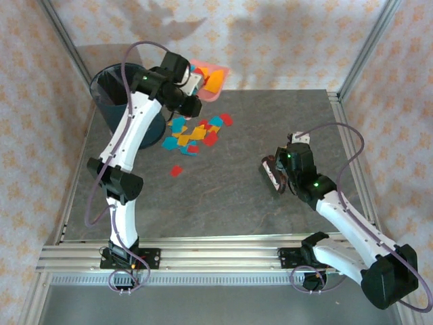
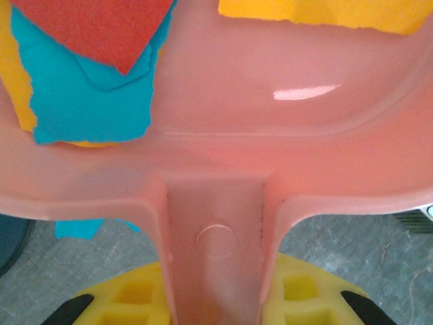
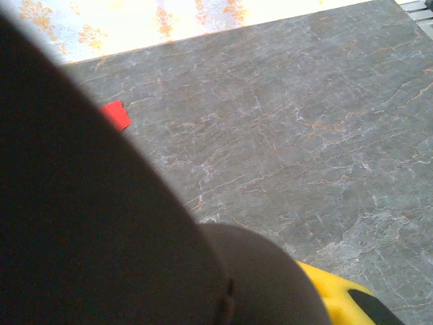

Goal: Sweep away the paper scraps from the table

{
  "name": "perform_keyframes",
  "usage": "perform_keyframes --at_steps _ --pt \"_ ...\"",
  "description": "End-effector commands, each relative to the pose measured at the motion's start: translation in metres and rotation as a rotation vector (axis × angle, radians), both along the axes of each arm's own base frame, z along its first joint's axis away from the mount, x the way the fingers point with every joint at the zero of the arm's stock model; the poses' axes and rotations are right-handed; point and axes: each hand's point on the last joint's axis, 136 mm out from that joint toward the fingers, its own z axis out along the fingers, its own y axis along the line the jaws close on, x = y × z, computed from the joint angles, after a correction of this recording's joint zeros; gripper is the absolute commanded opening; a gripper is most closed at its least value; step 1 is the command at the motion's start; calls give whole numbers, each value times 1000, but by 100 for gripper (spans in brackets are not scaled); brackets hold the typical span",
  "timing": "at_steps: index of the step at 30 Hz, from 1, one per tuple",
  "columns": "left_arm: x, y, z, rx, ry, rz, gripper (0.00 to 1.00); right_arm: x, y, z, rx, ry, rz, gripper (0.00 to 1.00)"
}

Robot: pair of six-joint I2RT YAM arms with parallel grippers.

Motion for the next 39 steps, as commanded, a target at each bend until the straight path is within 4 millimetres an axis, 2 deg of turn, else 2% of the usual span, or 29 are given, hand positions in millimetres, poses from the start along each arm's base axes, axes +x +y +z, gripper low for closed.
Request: perform_keyframes --at_steps 1,13,24,26,27,29,39 --pt "7 8 7 -103 28 47 0 0 6 -7 12 39 23 0" --pt "40 44 36 -356 -13 209 0 1 8 -7 13 53 33 0" --pt "57 84 53 -553 -39 325 0 1 8 -7 9 66 32 0" --pt "63 91 51 -591 -36 352 0 1 8 -8 8 71 33 0" --pt "60 95 61 -619 -55 362 0 1 8 -8 8 72 32 0" --pt "62 100 65 -666 -68 375 0 1 9 -9 11 75 33 0" --pt "69 123 66 -824 -82 467 0 2 12 -11 14 89 40 0"
